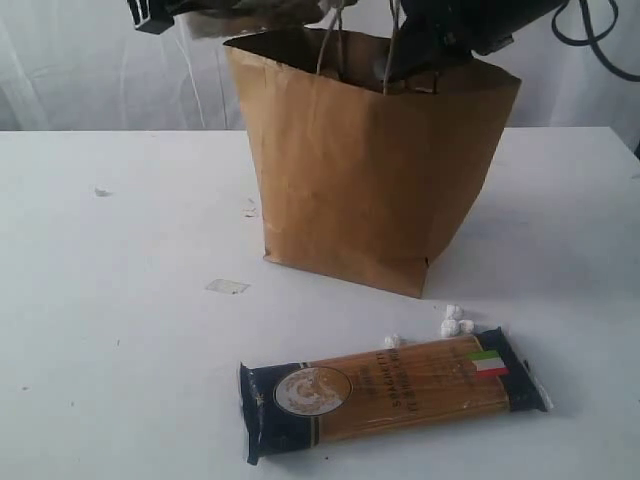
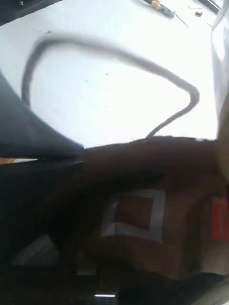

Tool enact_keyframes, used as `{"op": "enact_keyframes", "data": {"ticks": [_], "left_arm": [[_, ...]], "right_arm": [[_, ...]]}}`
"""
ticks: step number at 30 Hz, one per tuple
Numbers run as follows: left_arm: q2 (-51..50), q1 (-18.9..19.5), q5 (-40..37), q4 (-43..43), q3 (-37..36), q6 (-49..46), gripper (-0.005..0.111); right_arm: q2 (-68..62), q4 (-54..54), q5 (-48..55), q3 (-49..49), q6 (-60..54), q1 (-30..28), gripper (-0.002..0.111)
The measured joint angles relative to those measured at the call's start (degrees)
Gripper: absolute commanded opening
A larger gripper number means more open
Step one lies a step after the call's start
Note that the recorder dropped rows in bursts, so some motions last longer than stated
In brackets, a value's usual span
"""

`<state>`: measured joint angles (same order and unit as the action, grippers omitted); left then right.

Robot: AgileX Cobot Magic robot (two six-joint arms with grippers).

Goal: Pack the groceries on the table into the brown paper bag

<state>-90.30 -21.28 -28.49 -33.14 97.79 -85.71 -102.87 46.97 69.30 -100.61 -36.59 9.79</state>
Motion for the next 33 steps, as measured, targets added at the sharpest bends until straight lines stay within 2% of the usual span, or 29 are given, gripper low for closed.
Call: {"op": "enact_keyframes", "data": {"ticks": [5,13,25,33], "left_arm": [[-0.1,0.0,0.0,0.09,0.0,-0.25,0.0],[-1.17,0.0,-6.83,-2.1,0.0,-2.29,0.0],[-1.64,0.0,-8.32,-4.42,0.0,-6.13,0.0],[-1.64,0.0,-10.29,-4.64,0.0,-8.61,0.0]], "right_arm": [[2.16,0.38,0.06,0.0,-0.08,0.0,0.0],[3.33,0.48,0.22,1.93,2.28,1.17,0.0],[4.3,-0.1,0.27,4.81,1.52,1.7,0.0],[4.3,-5.11,-1.92,4.81,1.52,1.7,0.0]]}}
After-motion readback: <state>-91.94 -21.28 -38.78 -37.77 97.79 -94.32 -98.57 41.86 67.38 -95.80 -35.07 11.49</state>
